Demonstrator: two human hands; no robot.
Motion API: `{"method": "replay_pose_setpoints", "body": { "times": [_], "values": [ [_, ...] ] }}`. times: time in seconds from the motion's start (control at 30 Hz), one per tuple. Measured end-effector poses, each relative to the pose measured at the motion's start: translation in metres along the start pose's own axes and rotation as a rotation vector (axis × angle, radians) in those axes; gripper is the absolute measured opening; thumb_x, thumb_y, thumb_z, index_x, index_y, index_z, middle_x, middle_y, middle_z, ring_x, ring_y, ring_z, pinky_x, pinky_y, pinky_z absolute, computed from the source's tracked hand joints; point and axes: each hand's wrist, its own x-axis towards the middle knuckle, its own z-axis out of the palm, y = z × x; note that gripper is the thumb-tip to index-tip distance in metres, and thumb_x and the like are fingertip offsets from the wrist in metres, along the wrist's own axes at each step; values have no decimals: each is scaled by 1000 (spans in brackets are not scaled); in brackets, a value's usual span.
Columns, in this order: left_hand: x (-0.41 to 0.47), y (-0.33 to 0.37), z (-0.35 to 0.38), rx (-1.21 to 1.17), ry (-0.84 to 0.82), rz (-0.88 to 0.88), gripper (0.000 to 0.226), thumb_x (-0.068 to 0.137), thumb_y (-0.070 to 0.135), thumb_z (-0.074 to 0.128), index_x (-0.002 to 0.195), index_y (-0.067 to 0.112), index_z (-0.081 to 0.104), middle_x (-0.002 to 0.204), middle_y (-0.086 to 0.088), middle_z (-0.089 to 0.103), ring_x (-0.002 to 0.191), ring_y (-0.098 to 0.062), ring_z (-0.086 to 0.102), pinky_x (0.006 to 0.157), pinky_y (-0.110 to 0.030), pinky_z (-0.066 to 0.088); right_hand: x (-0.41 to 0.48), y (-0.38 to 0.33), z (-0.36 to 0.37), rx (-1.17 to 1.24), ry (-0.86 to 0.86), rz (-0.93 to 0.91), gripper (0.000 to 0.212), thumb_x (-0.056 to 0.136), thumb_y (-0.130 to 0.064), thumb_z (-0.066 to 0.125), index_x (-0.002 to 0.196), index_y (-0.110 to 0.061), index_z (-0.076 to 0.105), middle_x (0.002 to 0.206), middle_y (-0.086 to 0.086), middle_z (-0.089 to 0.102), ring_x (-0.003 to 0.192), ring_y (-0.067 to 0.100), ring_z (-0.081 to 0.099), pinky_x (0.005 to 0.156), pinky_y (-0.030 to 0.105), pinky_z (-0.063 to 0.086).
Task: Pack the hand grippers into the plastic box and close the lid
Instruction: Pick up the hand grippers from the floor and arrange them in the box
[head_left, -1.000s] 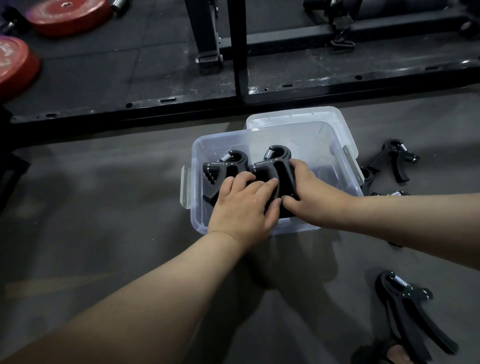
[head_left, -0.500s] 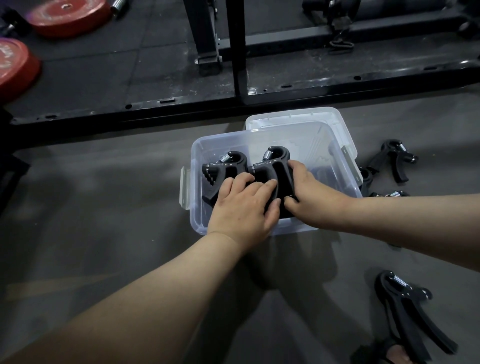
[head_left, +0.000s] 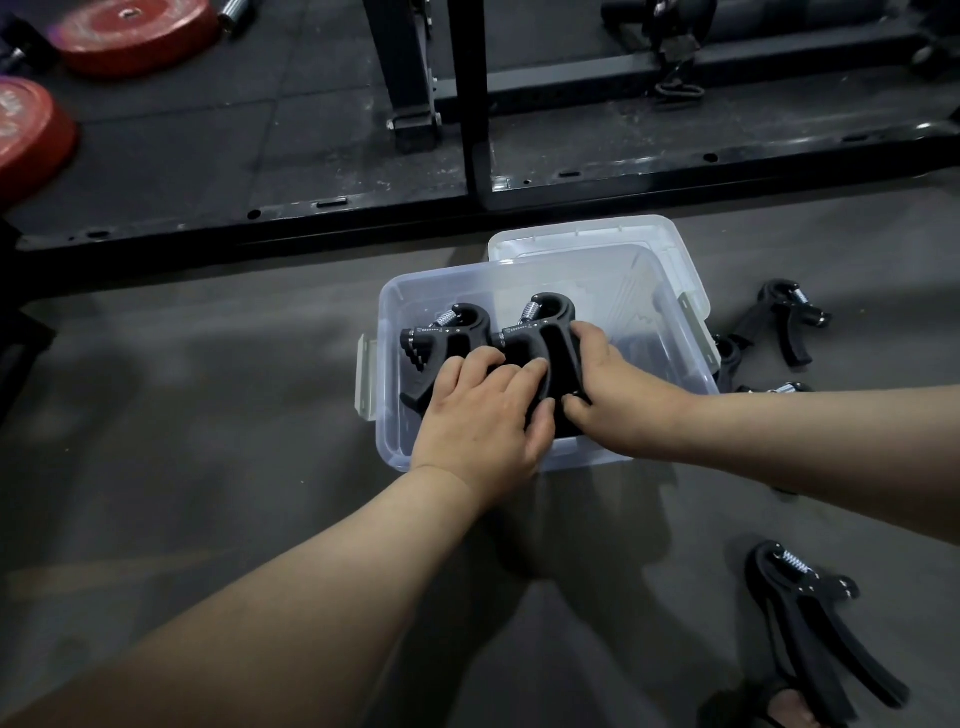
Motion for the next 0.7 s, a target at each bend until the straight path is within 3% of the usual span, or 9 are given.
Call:
{"method": "replay_pose_setpoints", "body": {
  "times": [0.27, 0.43, 0.53, 0.7],
  "values": [
    [0, 0, 0, 3, -10, 2, 47, 91, 43, 41, 126, 20, 62, 108, 8, 68, 117, -22, 50, 100, -39, 31, -5, 0, -3, -6, -13, 23, 78, 86, -23, 58, 147, -28, 9, 134, 11, 43, 100, 21, 55, 89, 35, 48],
    [0, 0, 0, 8, -14, -3, 45, 92, 40, 39, 127, 21, 61, 114, 7, 65, 118, -21, 50, 102, -39, 33, -14, 3, -3, -81, -19, 84, 91, 85, -36, 58, 151, -29, -5, 152, 11, 32, 104, 24, 60, 86, 37, 49],
    [-1, 0, 0, 30, 7, 14, 43, 93, 39, 42, 126, 21, 62, 116, 7, 65, 116, -22, 51, 101, -39, 34, -19, 5, -5, -84, -25, 82, 85, 81, -46, 54, 146, -39, 0, 153, 3, 34, 108, 21, 60, 90, 41, 50],
    [-1, 1, 1, 52, 36, 37, 42, 92, 38, 43, 124, 20, 63, 116, 5, 65, 114, -23, 53, 99, -39, 35, -31, 6, -12, -121, -46, 100, 80, 81, -56, 47, 145, -41, 1, 151, -1, 37, 117, 20, 57, 93, 42, 48]
  ]
}}
